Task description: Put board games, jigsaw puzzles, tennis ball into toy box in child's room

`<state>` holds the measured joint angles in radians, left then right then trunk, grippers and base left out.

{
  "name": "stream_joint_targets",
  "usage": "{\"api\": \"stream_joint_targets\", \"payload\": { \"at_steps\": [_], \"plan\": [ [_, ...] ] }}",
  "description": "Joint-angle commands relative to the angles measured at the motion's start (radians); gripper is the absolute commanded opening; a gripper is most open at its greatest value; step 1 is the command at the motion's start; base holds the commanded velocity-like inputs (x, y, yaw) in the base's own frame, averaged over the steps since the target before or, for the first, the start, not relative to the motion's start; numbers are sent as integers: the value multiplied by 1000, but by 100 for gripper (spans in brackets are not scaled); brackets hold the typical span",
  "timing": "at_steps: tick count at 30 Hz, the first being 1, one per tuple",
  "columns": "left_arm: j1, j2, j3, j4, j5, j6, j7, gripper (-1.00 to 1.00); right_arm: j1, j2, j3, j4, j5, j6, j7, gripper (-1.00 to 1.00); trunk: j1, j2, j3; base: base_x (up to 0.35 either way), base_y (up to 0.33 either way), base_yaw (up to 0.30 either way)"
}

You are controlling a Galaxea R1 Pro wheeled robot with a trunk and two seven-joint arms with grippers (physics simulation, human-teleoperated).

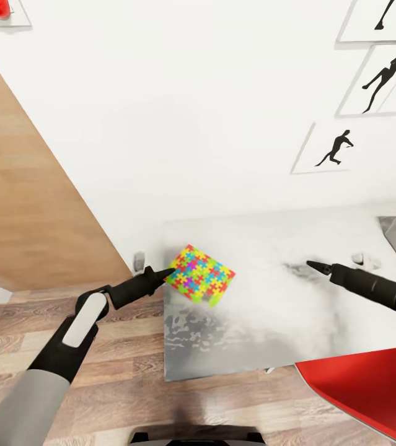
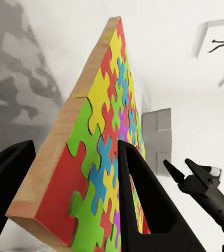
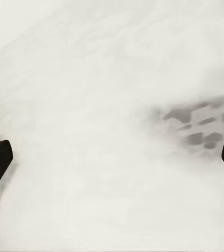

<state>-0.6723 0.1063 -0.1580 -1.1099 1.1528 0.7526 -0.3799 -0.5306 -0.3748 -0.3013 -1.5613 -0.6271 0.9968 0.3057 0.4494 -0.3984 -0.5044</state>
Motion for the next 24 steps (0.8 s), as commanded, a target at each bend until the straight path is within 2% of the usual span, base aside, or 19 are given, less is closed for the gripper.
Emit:
{"api": "stream_joint_targets", "payload": {
  "at_steps": [1,7,17,24],
  "plan": [
    [5,-5,-1,-6,3,7,4,-100,-1,0,-7,0,3,-1,5,100,1,-2,-1,0,0,0],
    [39,-39,-1,-39,3,7,38,-100,-1,0,-40,0,-28,-35,-29,100,1,-2,-1,0,0,0],
    [95,-94,-1,-95,3,7,94,-100,-1,0,-40,0,-84,-84,-85,100,1,-2,-1,0,0,0],
    [101,-94,-1,-134,3,7,133,-100,-1,0,-40,0,-123,-84,-124,100,1,-2,-1,0,0,0]
  ]
}}
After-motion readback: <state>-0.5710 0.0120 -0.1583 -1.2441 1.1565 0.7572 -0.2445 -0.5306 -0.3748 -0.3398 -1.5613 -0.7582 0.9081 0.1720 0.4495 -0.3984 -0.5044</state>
